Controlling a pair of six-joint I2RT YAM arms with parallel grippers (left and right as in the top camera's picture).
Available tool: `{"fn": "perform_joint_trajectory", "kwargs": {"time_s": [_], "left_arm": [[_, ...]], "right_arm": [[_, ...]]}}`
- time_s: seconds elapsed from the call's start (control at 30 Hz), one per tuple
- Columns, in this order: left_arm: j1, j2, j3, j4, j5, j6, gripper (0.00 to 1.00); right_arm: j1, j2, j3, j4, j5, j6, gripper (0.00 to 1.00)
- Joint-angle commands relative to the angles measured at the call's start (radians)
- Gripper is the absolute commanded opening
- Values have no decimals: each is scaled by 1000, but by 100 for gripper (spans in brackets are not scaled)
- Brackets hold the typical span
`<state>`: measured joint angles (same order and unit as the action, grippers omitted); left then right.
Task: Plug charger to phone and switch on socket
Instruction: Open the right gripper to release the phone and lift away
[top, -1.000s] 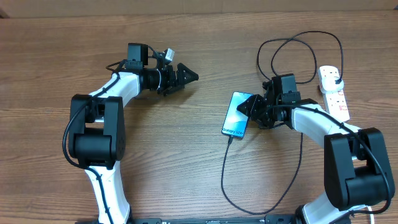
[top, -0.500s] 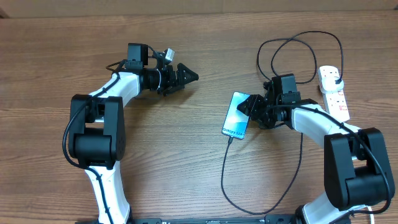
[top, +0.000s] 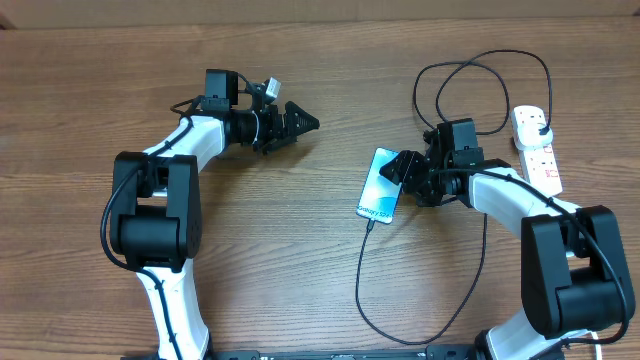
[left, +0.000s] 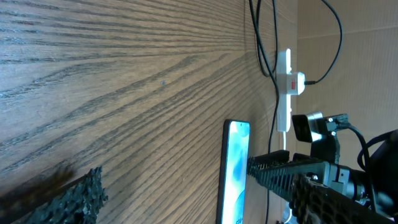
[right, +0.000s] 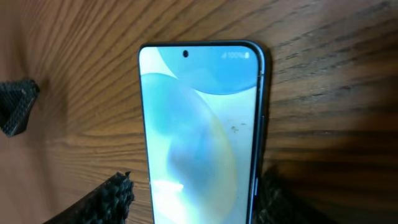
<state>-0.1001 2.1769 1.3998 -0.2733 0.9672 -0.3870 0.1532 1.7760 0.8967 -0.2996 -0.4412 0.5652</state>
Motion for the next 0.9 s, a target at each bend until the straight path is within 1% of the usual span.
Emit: {"fn": "perform_joint_trajectory", "kwargs": {"time_s": [0.0,0.03,0.07,0.13,0.27,0.63,0.77,0.87], "left_arm": [[2,-6,3,-3,-19,5,100],[2,-6,3,-3,-38,5,100],[2,-6,3,-3,-58,5,99],[2,-6,3,-3,-119,5,100],[2,-6,3,-3,-289,5,100],[2,-6,3,-3,-600,5,99],[2,-6,3,-3,-671,5,100],[2,-6,3,-3,-687,5,99]], "right_arm": [[5,-12,-5,-1,14,-4,81],[5,-12,-5,-2,14,-4,89],[5,-12,-5,-2,13,-4,100],[5,-12,-5,-1,4,-4,100],[5,-12,-5,-1,3,-4,100],[5,-12,-5,-1,-1,-4,100],[4,-18,-4,-16,0,-5,100],[-2,-57,18,-91,3,-26,100]]}}
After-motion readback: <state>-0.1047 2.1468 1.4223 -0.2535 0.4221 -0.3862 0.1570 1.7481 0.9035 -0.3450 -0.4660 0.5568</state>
